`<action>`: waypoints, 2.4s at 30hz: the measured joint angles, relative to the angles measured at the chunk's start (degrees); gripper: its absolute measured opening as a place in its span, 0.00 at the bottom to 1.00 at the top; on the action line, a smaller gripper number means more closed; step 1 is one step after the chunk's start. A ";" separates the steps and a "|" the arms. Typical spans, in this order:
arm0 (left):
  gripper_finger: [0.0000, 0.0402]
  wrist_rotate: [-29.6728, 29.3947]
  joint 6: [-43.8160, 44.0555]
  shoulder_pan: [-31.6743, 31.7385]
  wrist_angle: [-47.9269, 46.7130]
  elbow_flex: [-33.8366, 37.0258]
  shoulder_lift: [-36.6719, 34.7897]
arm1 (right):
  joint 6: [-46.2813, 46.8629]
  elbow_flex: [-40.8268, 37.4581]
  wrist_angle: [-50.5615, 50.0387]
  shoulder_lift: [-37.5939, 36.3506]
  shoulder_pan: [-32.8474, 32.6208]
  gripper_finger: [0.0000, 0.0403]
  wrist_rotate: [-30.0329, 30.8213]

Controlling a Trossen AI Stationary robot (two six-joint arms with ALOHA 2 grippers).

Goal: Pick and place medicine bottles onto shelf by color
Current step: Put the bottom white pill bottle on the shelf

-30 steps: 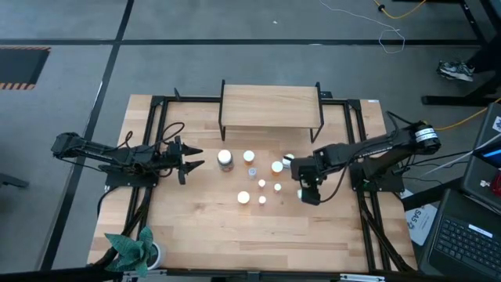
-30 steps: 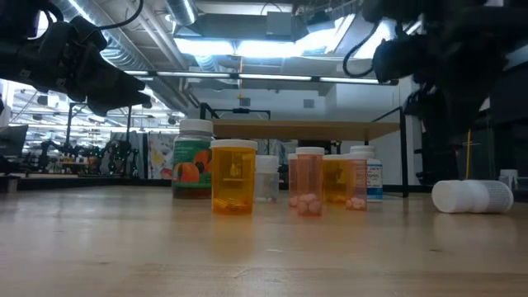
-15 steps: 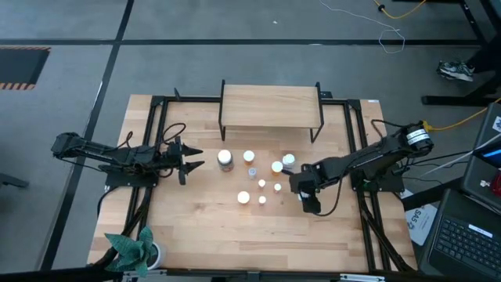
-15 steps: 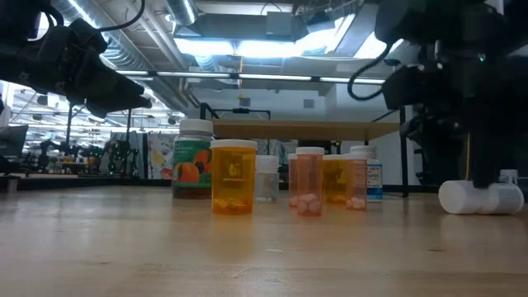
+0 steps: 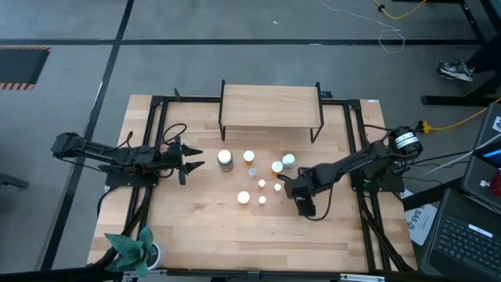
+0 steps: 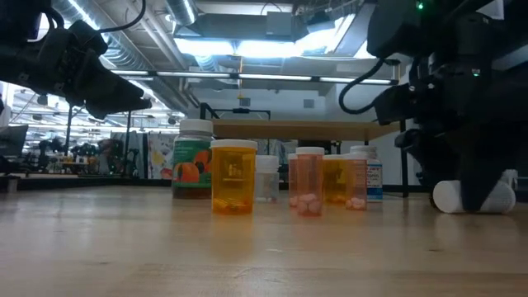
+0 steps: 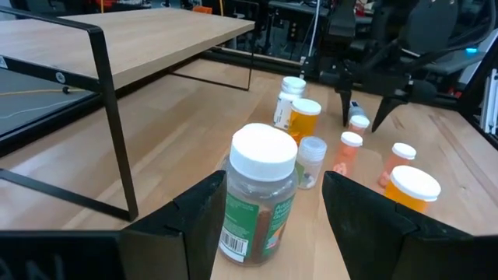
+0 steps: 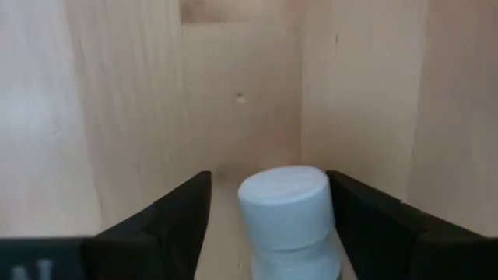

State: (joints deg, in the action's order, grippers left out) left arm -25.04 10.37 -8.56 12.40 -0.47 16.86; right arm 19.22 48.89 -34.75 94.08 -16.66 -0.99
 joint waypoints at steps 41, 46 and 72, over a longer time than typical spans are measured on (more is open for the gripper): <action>0.52 -0.01 0.00 0.02 -0.21 -0.02 -0.01 | -22.52 13.88 17.83 -23.64 24.90 0.38 39.35; 0.52 -0.02 0.00 0.00 -0.33 -0.02 -0.02 | -25.53 -1.73 53.23 -24.30 34.66 0.38 21.25; 0.52 -0.02 0.00 0.02 -0.39 -0.01 -0.01 | -16.23 -17.54 84.40 -12.23 52.95 0.38 20.18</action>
State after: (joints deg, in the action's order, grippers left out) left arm -25.06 10.37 -8.54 12.01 -0.48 16.85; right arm 2.99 31.35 49.65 81.85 36.29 19.19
